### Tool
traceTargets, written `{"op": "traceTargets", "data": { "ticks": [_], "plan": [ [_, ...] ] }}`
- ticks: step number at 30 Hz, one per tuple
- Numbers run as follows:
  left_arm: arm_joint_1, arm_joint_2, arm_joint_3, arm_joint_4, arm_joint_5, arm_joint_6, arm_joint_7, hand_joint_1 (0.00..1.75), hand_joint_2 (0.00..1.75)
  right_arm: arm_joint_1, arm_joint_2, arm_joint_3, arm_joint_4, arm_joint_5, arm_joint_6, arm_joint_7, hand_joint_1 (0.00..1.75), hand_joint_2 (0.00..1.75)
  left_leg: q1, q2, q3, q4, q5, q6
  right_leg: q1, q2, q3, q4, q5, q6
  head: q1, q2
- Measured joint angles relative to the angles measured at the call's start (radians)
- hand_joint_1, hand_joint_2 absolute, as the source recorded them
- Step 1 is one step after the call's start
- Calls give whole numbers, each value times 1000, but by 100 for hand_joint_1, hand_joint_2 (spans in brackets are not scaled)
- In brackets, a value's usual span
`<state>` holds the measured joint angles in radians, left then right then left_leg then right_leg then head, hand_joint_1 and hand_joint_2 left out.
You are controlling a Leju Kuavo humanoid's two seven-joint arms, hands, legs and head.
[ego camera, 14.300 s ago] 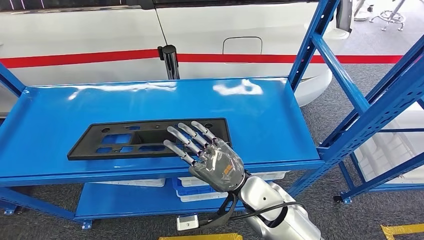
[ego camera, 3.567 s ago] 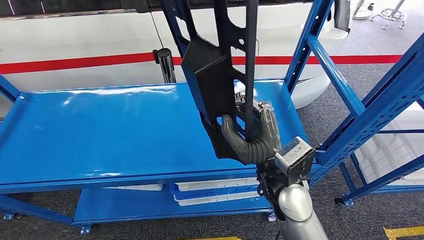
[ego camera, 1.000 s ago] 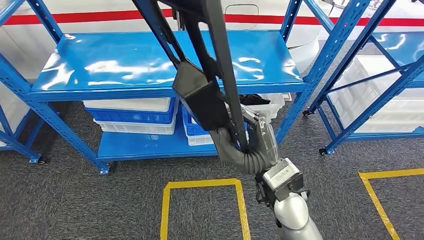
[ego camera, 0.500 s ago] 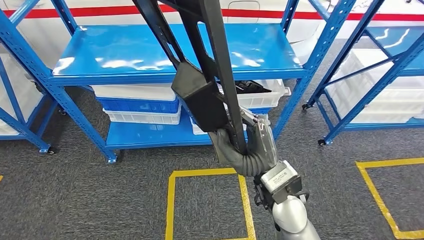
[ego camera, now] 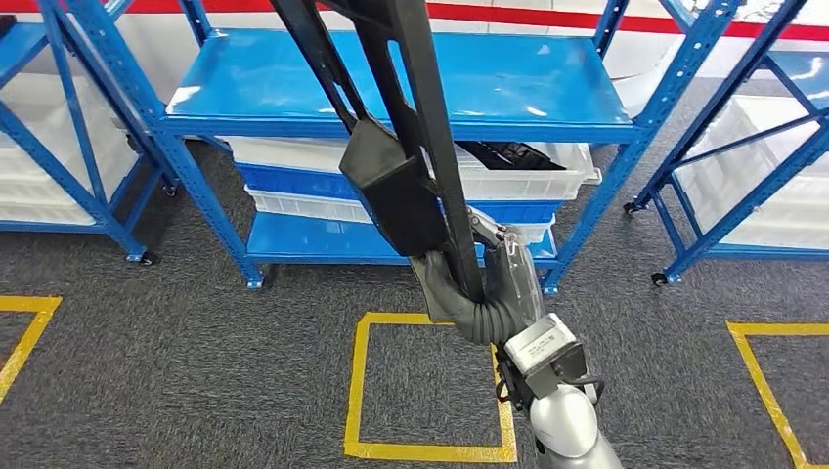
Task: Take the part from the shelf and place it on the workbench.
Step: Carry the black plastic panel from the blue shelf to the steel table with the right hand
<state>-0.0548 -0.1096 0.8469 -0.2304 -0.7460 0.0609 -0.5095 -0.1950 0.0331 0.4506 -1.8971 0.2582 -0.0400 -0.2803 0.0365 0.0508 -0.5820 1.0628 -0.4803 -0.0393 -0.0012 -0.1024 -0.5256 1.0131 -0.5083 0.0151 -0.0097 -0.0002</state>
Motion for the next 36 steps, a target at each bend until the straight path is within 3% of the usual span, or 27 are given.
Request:
{"op": "traceTargets", "data": {
  "ticks": [2,4,6,7,8,9,11,13,14,15,16,18,19,21,23,24,25,27,28,29,31,32,34,36],
  "plan": [
    [1,1,0,0,0,0,0,0,175,-3,0,2,1,1,0,0,175,175,-2,-18,-5,-20,2,30,1,1,-14,11,-5,13,3,0],
    [1,1,0,0,0,1,1,0,175,-4,-1,3,2,2,0,1,175,175,-2,-34,-13,-30,15,55,-3,43,-50,81,-46,11,5,0],
    [0,1,0,0,0,2,1,0,175,0,-3,4,5,2,0,1,175,175,-5,-52,-25,-31,25,68,-8,85,-108,213,-103,4,8,0],
    [0,1,0,0,0,3,1,0,175,4,-5,4,7,2,0,1,175,175,-6,-63,-31,-30,29,71,-9,93,-130,263,-119,5,9,0],
    [0,1,0,0,0,4,2,0,175,7,-6,4,9,3,0,1,175,175,-8,-73,-36,-30,34,72,-9,97,-136,281,-121,9,9,0],
    [1,1,0,0,0,5,3,0,175,9,-8,4,11,3,0,0,175,175,-10,-84,-39,-30,38,72,-9,100,-120,256,-107,14,10,0],
    [1,1,0,0,0,7,5,0,175,11,-9,4,12,2,1,-2,175,175,-11,-105,-44,-30,47,66,-9,121,-45,119,-58,22,10,0],
    [1,1,0,0,0,8,6,0,175,11,-10,5,12,0,3,-5,175,175,-13,-121,-48,-30,55,57,-5,144,9,9,-27,19,10,0],
    [1,1,0,0,0,9,6,0,175,11,-10,5,12,0,5,-7,175,175,-15,-127,-50,-30,58,51,-1,149,15,-9,-23,14,10,0],
    [1,1,0,0,1,10,7,0,175,11,-10,5,12,-1,6,-8,175,175,-15,-133,-52,-32,62,45,3,143,14,-9,-20,10,9,0],
    [2,1,0,0,1,11,7,0,175,11,-11,5,12,-1,7,-8,175,175,-14,-137,-54,-33,65,39,-3,135,13,-12,-15,2,9,0],
    [2,2,0,0,2,12,7,0,175,10,-11,4,12,-3,7,-9,175,175,-13,-118,-69,-6,45,31,-13,118,16,-17,-3,-15,6,0],
    [1,3,0,0,2,13,7,0,175,12,-11,3,12,-5,6,-11,175,175,-13,-99,-87,34,16,29,-19,108,16,-19,2,-23,4,0],
    [-1,3,1,0,4,13,8,0,175,20,-12,-4,13,-14,2,-23,175,175,-14,-67,-138,158,-58,25,-12,88,13,-18,5,-32,0,0],
    [-2,2,1,0,7,14,9,0,175,32,-15,-14,13,-24,0,-38,175,175,-13,-57,-165,243,-89,21,-7,66,9,-17,6,-33,0,0],
    [-1,2,1,-1,9,14,10,0,175,38,-16,-20,13,-27,-1,-45,175,175,-13,-53,-154,234,-78,21,-6,57,9,-16,6,-33,0,0],
    [-1,3,1,-1,10,14,11,0,175,42,-18,-25,13,-28,-2,-51,175,175,-13,-46,-124,188,-53,21,-6,48,9,-15,5,-32,0,0],
    [-2,3,1,-2,13,14,12,0,175,49,-20,-36,11,-27,-7,-60,175,175,-16,-13,-48,55,-6,26,-1,33,7,-11,2,-27,0,0],
    [-3,4,2,-2,13,13,13,0,175,52,-20,-42,9,-27,-10,-63,175,175,-19,-1,-24,9,6,33,3,28,6,-8,0,-23,0,0],
    [-4,4,2,-2,14,13,13,0,175,55,-20,-48,6,-27,-12,-65,175,175,-22,6,-14,-15,9,39,8,21,4,-6,-1,-18,0,0],
    [-4,3,2,-2,15,14,14,0,175,61,-20,-60,1,-27,-14,-66,175,175,-27,-8,-18,-22,13,54,13,8,2,-6,-1,-10,2,0],
    [-3,2,2,-2,16,14,15,0,175,64,-19,-66,-2,-27,-14,-68,175,175,-27,-16,-19,-27,17,61,13,9,-1,-2,-6,-6,2,0],
    [-5,0,3,-2,17,14,16,0,175,71,-20,-79,-8,-28,-15,-73,175,175,-23,-32,-19,-37,28,77,10,40,-23,48,-39,-4,3,0],
    [-8,-1,3,-3,17,15,16,0,175,83,-21,-94,-14,-25,-13,-80,175,175,-22,-51,-25,-39,34,86,3,80,-80,173,-97,-9,6,0]
  ]
}}
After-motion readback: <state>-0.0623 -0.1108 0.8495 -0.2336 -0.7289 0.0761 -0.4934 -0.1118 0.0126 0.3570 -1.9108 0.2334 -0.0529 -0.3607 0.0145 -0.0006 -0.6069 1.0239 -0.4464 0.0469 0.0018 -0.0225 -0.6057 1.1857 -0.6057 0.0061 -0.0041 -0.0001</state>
